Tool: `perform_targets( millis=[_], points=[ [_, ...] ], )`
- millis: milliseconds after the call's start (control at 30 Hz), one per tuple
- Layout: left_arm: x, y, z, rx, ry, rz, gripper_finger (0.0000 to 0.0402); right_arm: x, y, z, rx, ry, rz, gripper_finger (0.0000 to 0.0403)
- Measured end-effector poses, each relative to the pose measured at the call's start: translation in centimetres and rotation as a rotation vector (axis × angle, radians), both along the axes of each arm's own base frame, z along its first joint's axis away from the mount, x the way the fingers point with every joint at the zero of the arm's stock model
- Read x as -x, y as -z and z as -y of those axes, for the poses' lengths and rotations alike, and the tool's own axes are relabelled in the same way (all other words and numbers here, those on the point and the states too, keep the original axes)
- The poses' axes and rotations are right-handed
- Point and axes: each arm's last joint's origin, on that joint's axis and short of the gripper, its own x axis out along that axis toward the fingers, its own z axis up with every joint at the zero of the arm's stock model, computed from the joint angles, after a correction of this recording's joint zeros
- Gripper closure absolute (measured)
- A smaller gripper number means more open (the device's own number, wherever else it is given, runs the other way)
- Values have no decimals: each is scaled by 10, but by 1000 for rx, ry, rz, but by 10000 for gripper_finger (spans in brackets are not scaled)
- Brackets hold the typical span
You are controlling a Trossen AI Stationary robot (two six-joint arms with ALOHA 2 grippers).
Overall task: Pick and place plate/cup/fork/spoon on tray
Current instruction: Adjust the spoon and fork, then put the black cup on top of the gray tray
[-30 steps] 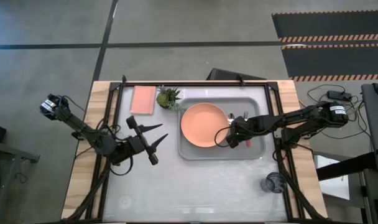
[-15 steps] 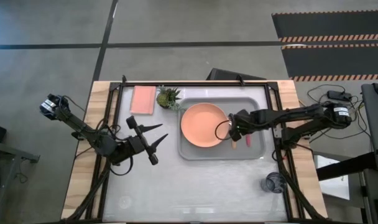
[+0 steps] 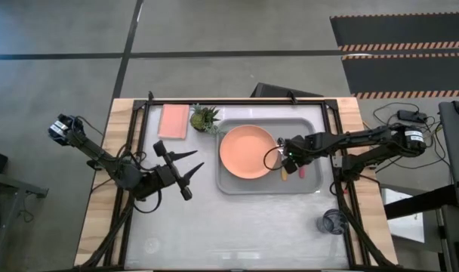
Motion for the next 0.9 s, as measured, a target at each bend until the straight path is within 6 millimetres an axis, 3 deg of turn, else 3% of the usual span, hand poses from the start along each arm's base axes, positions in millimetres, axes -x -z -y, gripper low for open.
perform_targets(
  millis=[533, 733, 900],
  points=[
    [0, 0, 0, 0, 0, 0, 233, 3, 3, -1, -5, -4, -16, 394],
    [0, 0, 0, 0, 0, 0, 233, -5, -23, -1, -3, -27, 14, 394],
    [0, 0, 0, 0, 0, 0, 233, -14, -55, -13, -50, -51, 105, 394]
  ],
)
